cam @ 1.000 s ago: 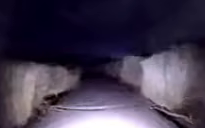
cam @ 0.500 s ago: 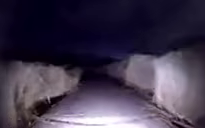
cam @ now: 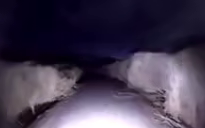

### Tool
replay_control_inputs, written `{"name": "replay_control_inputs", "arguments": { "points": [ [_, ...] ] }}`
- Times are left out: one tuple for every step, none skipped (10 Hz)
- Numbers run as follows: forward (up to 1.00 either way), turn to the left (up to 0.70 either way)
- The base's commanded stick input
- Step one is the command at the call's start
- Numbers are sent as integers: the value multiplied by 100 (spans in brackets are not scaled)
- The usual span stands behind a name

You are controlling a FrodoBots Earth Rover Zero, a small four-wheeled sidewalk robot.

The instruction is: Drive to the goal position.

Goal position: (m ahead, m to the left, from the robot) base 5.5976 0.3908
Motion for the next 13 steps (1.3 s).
{"name": "replay_control_inputs", "arguments": {
  "points": [
    [85,0],
    [85,0],
    [85,0],
    [85,0],
    [85,0],
    [85,0],
    [85,0],
    [85,9],
    [85,17],
    [85,24],
    [85,27],
    [85,0],
    [85,0]
  ]
}}
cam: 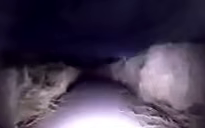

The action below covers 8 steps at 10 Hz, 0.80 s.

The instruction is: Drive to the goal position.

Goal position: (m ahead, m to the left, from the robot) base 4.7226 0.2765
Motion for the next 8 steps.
{"name": "replay_control_inputs", "arguments": {
  "points": [
    [85,0],
    [85,0],
    [85,0],
    [85,0],
    [85,0],
    [85,0],
    [85,0],
    [85,8]
  ]
}}
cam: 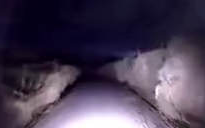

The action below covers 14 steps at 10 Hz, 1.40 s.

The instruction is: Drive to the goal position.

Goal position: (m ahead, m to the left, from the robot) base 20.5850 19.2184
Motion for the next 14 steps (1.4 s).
{"name": "replay_control_inputs", "arguments": {
  "points": [
    [85,16],
    [85,32],
    [85,30],
    [85,0],
    [85,0],
    [85,0],
    [85,0],
    [85,0],
    [85,0],
    [85,0],
    [85,0],
    [85,0],
    [85,0],
    [85,0]
  ]
}}
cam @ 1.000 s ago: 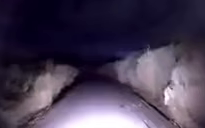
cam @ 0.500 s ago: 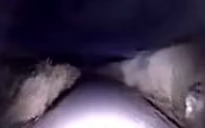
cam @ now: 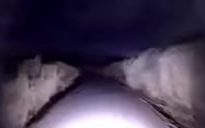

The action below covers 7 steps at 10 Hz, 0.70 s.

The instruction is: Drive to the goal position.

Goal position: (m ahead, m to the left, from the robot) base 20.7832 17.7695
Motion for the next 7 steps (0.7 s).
{"name": "replay_control_inputs", "arguments": {
  "points": [
    [85,0],
    [85,0],
    [85,0],
    [85,0],
    [85,0],
    [85,0],
    [85,0]
  ]
}}
